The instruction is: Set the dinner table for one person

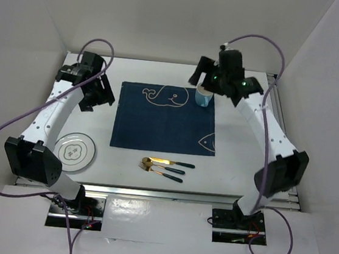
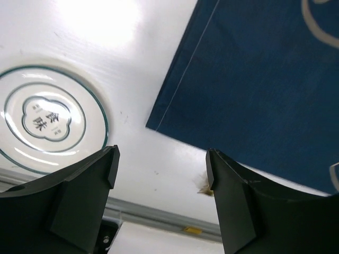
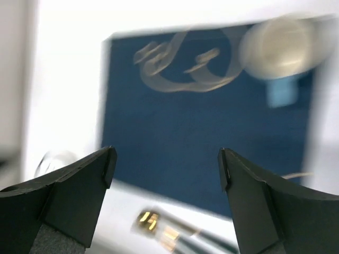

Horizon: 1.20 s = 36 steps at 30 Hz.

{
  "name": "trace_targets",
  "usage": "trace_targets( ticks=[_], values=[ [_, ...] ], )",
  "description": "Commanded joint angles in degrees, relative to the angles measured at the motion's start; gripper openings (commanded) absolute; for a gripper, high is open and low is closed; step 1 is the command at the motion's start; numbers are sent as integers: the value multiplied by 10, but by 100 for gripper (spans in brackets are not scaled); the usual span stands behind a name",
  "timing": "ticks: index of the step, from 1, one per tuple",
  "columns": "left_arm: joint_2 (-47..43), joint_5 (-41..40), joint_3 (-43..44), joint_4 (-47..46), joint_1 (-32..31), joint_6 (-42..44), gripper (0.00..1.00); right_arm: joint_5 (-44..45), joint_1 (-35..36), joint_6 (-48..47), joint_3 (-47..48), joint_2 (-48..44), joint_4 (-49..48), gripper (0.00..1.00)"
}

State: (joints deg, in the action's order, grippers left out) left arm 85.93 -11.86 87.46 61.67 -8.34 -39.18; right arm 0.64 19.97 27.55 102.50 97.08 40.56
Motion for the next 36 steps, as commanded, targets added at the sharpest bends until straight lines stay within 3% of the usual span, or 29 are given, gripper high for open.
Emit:
trace_targets(
  ticks=[1,2,6,13,25,30,36],
  values=[
    [-11,-5,79,26,28,5,84,-126,88,1,-130,-64,-161,89],
    [-11,9,111,26,28,12,84,-143,107,13,-195,-74,-189,89],
    [-11,46,190,42,35,30,84,-168,231,54,-248,-42,-259,88],
    [-37,150,238,42,29,42,84,-190,351,78,-155,165,-349,88],
    [-101,177,185,9,17,40,88,-238,404,156,81,427,-355,85],
    [-101,163,207,14,17,40,89,-238,421,177,176,496,-312,81],
    [-101,169,213,14,17,40,89,-238,432,196,195,527,-319,75]
  ],
)
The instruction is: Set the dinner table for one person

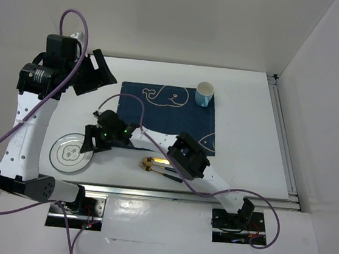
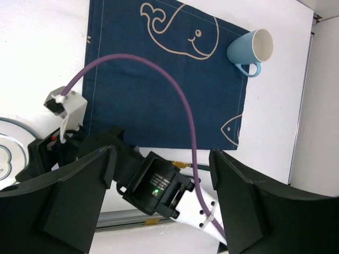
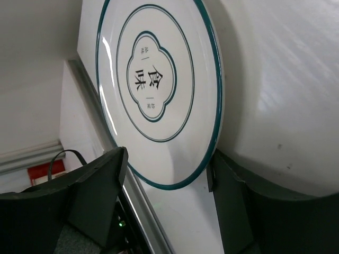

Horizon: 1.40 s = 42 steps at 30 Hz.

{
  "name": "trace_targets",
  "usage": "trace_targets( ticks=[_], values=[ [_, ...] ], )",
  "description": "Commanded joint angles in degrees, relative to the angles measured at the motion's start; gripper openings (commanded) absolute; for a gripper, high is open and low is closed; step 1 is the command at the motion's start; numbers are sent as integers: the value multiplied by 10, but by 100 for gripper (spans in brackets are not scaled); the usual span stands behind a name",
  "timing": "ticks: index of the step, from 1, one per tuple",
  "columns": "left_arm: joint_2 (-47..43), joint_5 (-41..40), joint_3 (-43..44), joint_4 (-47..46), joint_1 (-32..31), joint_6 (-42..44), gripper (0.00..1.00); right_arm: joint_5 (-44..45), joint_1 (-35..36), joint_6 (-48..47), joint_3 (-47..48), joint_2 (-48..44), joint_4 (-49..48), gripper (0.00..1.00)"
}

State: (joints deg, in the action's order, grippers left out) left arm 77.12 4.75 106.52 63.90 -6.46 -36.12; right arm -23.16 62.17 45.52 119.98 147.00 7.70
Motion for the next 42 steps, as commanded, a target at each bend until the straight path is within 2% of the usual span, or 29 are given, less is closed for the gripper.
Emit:
trace_targets(
  ticks=[1,4,5,8,9,12,16,22,26,33,42],
  values=[
    [-13,3,22,-8,-1,10,89,0,10,16,20,28,9,72],
    [-13,3,17,-8,-1,15,89,0,10,21,20,28,9,59],
    [-13,3,12,-8,-1,15,89,0,10,21,15,28,9,46],
    [-13,3,11,-8,-1,15,89,0,5,33,-18,-2,-9,26],
    [-13,3,11,-8,-1,20,89,6,-2,33,-31,-13,-17,15],
    [-13,3,11,-8,-1,20,89,6,-16,38,-69,-60,-37,1],
    [-13,3,11,-18,-1,20,90,-17,-41,45,-81,-114,-51,0],
    [-1,-4,44,-12,-1,20,90,-23,-78,45,-94,-184,-14,0],
    [-1,-4,49,-12,-1,20,90,2,-108,45,-162,-254,-3,0],
    [9,-4,49,-12,-1,20,90,26,-195,65,-366,-390,-15,0],
    [-2,-25,5,-18,-1,25,90,41,-316,65,-500,-492,0,0]
  ],
)
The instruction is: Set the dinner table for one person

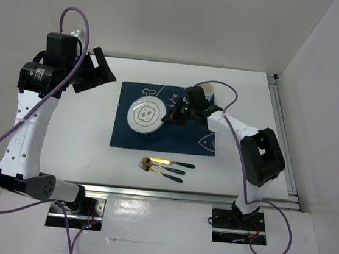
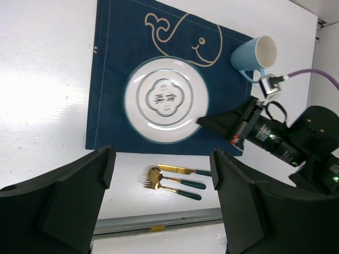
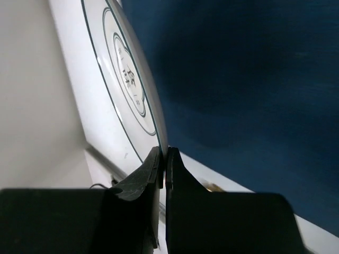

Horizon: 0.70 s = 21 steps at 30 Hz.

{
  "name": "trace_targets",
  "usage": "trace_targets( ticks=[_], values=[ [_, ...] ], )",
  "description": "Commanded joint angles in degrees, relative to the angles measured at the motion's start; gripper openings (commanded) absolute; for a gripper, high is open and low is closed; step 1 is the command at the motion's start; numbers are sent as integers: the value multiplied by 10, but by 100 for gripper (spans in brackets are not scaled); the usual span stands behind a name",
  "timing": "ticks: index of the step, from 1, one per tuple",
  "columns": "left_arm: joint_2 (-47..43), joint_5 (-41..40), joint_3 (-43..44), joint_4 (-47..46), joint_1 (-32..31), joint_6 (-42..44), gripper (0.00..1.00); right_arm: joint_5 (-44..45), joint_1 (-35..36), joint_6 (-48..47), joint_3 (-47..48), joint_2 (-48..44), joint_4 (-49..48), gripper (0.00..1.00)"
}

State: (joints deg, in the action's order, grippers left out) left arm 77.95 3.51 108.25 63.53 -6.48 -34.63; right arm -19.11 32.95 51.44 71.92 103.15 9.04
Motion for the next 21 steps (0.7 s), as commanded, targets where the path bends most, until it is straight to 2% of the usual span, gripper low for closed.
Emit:
trace_targets(
  ticks=[1,9,12,17,19,20,21],
  values=[
    [-10,-12,-23,-14,-1,11,90,0,-32,6,-35,-53,-18,0],
    [-16,-12,-51,-26,-1,5,90,1,-91,1,-58,-55,-18,0],
    [-16,-12,-57,-26,-1,5,90,-20,-113,6,-75,-50,-48,0],
    [-16,-1,-69,-32,-1,5,90,-29,-119,11,-58,-9,-54,2],
    [-16,5,-75,-38,-1,5,90,-29,-113,11,-58,-4,-54,18],
    [-16,11,-92,-43,-1,5,90,-23,-113,11,-58,1,-54,40],
    [-21,11,-101,-43,-1,5,90,-23,-113,11,-58,1,-54,54]
  ],
)
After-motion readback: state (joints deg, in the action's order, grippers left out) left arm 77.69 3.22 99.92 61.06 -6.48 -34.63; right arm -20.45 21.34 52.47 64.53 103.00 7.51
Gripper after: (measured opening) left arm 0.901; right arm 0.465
